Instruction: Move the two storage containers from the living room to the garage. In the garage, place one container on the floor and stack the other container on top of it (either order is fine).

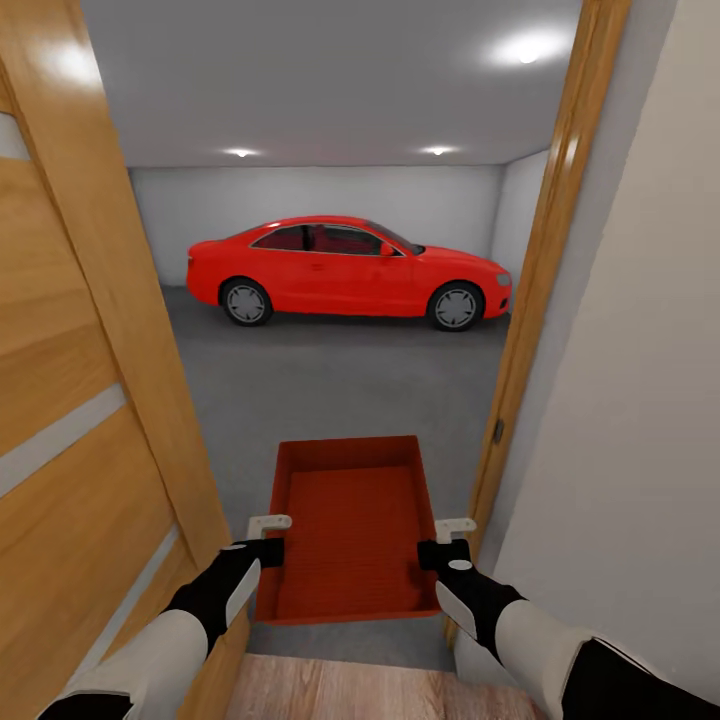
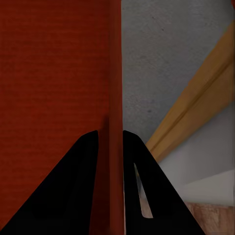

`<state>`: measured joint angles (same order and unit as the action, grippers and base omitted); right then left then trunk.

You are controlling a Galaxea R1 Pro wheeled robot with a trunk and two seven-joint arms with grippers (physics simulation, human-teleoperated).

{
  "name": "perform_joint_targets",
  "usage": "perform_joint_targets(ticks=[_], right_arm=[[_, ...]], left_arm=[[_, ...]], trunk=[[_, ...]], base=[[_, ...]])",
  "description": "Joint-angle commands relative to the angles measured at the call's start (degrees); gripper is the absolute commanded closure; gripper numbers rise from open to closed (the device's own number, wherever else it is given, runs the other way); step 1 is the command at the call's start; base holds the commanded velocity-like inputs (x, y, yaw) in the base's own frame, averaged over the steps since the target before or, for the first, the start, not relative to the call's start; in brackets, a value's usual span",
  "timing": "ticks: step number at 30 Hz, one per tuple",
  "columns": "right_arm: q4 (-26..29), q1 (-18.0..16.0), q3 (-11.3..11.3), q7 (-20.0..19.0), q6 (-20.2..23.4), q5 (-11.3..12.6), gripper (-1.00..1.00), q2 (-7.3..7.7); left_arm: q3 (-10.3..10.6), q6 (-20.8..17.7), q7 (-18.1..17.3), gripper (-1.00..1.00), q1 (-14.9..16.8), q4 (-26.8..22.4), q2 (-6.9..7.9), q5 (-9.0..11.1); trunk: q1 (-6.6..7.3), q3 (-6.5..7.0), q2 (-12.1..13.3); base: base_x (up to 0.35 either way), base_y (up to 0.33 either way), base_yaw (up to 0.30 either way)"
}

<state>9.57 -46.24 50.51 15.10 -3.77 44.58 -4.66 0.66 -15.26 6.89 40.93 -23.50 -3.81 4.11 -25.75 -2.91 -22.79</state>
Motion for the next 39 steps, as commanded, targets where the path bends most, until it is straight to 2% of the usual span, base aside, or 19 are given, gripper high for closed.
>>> perform_joint_targets(ticks=[1, 7, 25, 31, 39], right_arm=[[-0.1, -0.1, -0.9, 1.3, -0.4, 0.3, 1.0, 0.8], [-0.1, -0.1, -0.9, 1.3, -0.4, 0.3, 1.0, 0.8], [-0.1, -0.1, -0.9, 1.3, -0.4, 0.3, 1.0, 0.8], [-0.1, -0.1, -0.9, 1.3, -0.4, 0.3, 1.0, 0.74], [-0.1, -0.1, -0.9, 1.3, -0.4, 0.3, 1.0, 0.72]], left_arm=[[-0.3, -0.5, 0.7, 1.0, 0.0, -0.1, 0.47, -1.0], [-0.3, -0.5, 0.7, 1.0, 0.0, -0.2, 0.47, -1.0], [-0.3, -0.5, 0.7, 1.0, 0.0, -0.1, 0.47, -1.0], [-0.3, -0.5, 0.7, 1.0, 0.0, -0.1, 0.47, -1.0], [-0.3, -0.5, 0.7, 1.0, 0.0, -0.2, 0.47, -1.0]], trunk=[[-0.04, -0.13, -0.1], [-0.04, -0.13, -0.1], [-0.04, -0.13, -0.1], [-0.04, -0.13, -0.1], [-0.04, -0.13, -0.1]], base=[[0.0, 0.0, -0.018], [0.014, 0.05, -0.005], [0.123, 0.236, 0.0], [0.027, 0.036, -0.032], [0.002, 0.002, -0.171]])
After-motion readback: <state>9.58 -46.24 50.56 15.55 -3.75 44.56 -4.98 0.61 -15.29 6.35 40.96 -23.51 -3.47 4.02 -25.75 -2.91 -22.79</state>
